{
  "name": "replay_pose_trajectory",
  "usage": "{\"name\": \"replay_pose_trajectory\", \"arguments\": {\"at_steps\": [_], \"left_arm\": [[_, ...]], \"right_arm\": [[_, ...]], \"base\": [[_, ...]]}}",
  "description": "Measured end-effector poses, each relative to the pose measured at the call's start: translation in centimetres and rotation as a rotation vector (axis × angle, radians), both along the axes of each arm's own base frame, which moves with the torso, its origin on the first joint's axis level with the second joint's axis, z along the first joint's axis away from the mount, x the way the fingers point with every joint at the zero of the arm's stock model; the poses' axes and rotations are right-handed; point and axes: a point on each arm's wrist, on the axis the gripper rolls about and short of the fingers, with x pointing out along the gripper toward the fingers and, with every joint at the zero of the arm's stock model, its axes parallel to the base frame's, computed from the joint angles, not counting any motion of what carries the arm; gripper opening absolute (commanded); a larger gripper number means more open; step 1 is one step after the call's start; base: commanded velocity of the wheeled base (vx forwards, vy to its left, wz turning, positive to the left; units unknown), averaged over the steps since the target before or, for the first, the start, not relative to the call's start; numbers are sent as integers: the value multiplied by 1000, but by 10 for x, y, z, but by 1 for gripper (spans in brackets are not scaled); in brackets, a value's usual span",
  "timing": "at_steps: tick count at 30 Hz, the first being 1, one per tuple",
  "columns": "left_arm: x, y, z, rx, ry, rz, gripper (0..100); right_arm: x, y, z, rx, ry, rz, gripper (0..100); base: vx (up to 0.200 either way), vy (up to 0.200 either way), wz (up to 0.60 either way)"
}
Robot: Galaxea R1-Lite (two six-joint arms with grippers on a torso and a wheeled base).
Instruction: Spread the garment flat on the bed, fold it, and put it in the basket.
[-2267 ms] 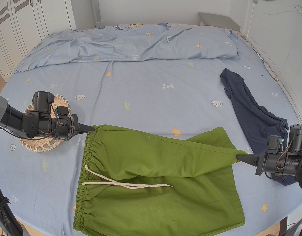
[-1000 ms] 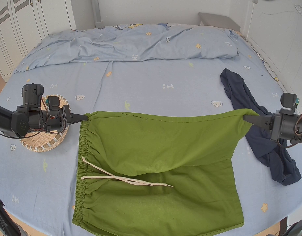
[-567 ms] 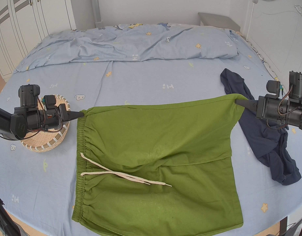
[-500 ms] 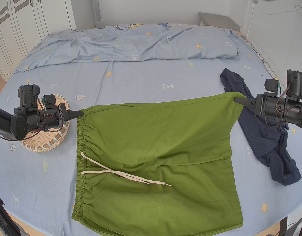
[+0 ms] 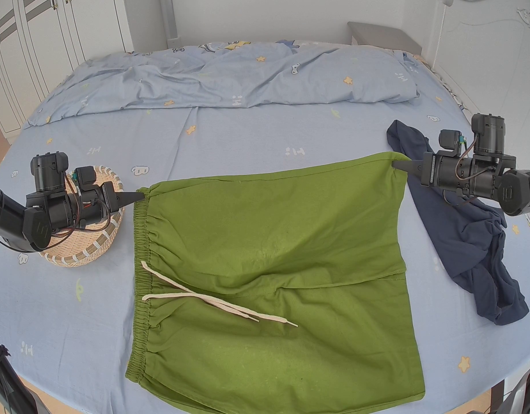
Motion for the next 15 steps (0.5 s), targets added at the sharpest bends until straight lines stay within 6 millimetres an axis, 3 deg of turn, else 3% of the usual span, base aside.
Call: {"name": "replay_pose_trajectory", "arguments": {"at_steps": [15], "left_arm": [[21,6,-7,5,-51,9,0]], "right_arm": [[50,-10,-19,-10,79,-36,0]], "base": [[0,0,0]]}}
